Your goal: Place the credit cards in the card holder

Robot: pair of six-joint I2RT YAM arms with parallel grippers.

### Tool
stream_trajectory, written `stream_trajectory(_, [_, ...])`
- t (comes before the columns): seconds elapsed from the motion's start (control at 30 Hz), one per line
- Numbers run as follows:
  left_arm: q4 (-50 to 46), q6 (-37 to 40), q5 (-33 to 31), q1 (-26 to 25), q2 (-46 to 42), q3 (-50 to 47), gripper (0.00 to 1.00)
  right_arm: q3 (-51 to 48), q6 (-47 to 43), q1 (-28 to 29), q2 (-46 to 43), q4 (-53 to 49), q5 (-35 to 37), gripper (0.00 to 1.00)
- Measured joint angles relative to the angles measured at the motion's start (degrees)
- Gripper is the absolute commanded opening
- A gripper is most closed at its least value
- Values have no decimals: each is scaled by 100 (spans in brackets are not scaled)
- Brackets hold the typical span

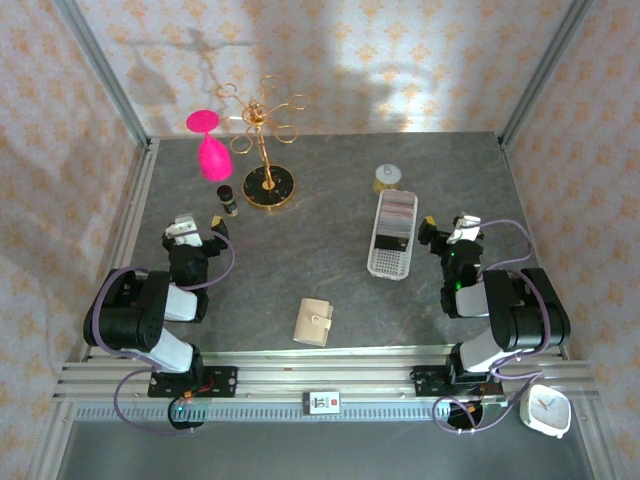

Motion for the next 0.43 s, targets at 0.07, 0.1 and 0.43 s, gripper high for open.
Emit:
stream_trajectory(0.07, [0,2,-17,2,0,0,99,0,0,0,0,0,0,100])
stream_trajectory(0.1, [0,4,-17,2,0,0,99,0,0,0,0,0,0,100])
stream_trajectory(0.43, [0,61,-20,2,0,0,99,28,0,0,11,0,20,100])
